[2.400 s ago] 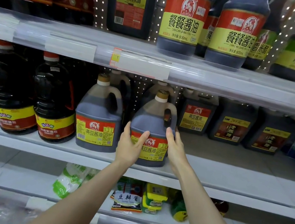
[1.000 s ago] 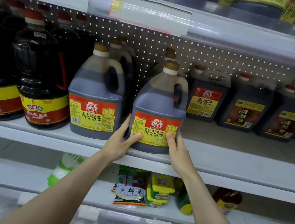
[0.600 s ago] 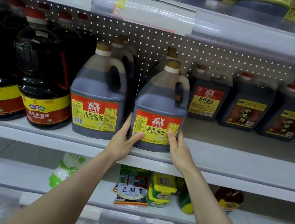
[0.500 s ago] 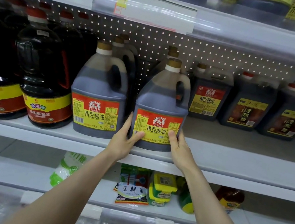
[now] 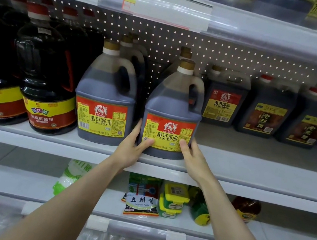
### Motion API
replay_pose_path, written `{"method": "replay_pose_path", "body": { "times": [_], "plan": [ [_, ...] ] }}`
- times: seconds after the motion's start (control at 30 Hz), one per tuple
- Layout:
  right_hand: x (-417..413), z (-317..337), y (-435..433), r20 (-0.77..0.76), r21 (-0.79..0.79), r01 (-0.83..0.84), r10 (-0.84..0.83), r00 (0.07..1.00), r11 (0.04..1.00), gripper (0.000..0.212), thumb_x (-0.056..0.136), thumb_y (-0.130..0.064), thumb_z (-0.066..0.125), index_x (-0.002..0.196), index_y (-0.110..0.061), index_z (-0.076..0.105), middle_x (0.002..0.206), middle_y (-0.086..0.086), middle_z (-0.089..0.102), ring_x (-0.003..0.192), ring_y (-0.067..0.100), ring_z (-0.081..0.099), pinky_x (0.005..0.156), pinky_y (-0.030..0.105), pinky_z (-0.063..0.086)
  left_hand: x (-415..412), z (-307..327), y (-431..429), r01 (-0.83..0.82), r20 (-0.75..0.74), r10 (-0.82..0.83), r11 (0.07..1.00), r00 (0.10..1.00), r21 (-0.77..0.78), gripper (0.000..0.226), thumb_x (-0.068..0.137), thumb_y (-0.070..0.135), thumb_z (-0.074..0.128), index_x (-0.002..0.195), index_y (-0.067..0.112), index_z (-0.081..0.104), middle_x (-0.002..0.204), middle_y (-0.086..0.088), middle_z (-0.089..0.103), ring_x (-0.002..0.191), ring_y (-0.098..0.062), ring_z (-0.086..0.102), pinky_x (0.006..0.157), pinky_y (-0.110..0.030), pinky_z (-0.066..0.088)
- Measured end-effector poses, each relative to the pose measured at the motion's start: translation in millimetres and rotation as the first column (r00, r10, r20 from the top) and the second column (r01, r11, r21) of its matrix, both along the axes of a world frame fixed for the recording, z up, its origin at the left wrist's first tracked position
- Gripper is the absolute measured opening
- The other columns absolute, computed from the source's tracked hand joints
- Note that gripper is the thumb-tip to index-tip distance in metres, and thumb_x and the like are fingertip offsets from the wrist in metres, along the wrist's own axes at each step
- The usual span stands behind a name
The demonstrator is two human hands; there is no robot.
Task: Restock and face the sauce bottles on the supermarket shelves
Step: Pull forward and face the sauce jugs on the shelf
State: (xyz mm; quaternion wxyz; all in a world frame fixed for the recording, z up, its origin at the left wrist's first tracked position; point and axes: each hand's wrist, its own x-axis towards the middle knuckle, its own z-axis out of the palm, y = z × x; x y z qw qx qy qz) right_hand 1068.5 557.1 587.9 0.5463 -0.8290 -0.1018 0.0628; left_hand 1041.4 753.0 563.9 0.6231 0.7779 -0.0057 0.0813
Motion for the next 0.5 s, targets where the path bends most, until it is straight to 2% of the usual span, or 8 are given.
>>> {"method": "replay_pose_path", "body": {
  "times": [0.3, 0.5],
  "plan": [
    [-1.2, 3.3, 1.8, 0.010, -0.019, 0.011, -0.011, 1.000, 1.000, 0.056, 0.099, -0.048, 0.035, 0.151, -0.035, 0.020, 0.145, -0.008, 0.045, 0.134, 0.015, 0.041, 0.105, 0.029, 0.031, 1.9, -0.2, 0.8, 0.001, -0.011, -0.001, 1.000, 1.000, 0.003, 0.068, 0.094, 0.033, 0.055, 0.152, 0.033, 0.019, 0.144, 0.010, 0.047, 0.133, -0.011, 0.043, 0.113, -0.042, 0.034],
    [-2.5, 4.6, 2.2, 0.008, -0.020, 0.016, -0.015, 1.000, 1.000, 0.055, 0.100, -0.047, 0.035, 0.151, -0.034, 0.020, 0.145, -0.008, 0.044, 0.134, 0.015, 0.040, 0.105, 0.029, 0.031, 1.2, 0.7, 0.7, 0.002, -0.014, -0.002, 1.000, 1.000, 0.010, 0.067, 0.095, 0.033, 0.055, 0.152, 0.034, 0.018, 0.144, 0.011, 0.047, 0.133, -0.010, 0.042, 0.114, -0.041, 0.034]
  ]
}}
